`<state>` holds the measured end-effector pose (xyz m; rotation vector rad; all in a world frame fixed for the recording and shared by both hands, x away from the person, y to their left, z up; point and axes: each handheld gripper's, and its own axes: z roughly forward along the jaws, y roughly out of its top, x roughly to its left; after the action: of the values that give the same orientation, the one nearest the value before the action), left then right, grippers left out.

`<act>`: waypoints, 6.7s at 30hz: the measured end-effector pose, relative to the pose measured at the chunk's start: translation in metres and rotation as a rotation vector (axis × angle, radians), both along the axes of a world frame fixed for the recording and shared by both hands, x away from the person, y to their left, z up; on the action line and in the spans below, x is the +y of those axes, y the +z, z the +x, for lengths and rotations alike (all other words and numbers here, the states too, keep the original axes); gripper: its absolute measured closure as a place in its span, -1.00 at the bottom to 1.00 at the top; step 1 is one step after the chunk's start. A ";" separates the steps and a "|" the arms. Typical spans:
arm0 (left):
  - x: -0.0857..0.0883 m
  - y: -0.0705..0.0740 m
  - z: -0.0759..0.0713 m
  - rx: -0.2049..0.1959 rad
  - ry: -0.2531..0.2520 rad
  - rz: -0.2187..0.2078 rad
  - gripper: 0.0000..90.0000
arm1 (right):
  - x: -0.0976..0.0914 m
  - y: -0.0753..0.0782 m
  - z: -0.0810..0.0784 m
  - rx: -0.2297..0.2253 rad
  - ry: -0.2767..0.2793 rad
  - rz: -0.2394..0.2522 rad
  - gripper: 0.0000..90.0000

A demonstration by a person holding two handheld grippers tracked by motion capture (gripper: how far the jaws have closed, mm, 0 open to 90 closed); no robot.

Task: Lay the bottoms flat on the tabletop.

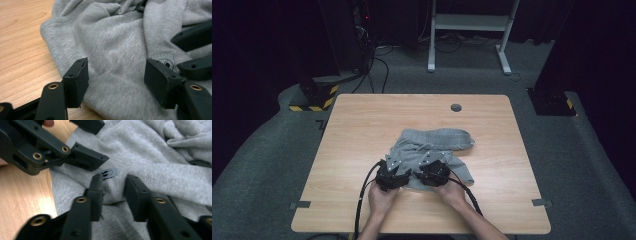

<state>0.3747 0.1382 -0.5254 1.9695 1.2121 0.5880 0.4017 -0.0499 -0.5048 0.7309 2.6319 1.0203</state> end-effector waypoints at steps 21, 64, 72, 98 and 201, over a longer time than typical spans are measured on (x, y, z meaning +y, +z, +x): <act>-0.002 0.000 0.003 0.009 -0.012 0.019 -0.23 | -0.034 0.027 -0.005 -0.084 -0.031 0.046 0.93; -0.002 0.000 0.003 0.008 -0.010 0.022 -0.23 | -0.155 0.042 -0.007 -0.139 -0.317 0.105 0.93; -0.002 0.000 0.003 0.008 -0.007 0.021 -0.23 | -0.170 0.032 -0.004 -0.114 -0.369 0.095 0.93; -0.003 0.000 0.003 0.012 -0.014 0.022 -0.25 | -0.112 0.024 0.013 -0.031 -0.253 0.076 0.34; -0.005 0.020 -0.001 0.171 -0.083 0.087 -0.04 | -0.116 -0.018 0.012 -0.104 -0.329 0.051 0.39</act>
<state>0.3732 0.1331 -0.5054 2.1687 1.2178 0.4446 0.4133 -0.1657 -0.5224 1.0491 2.3046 1.0013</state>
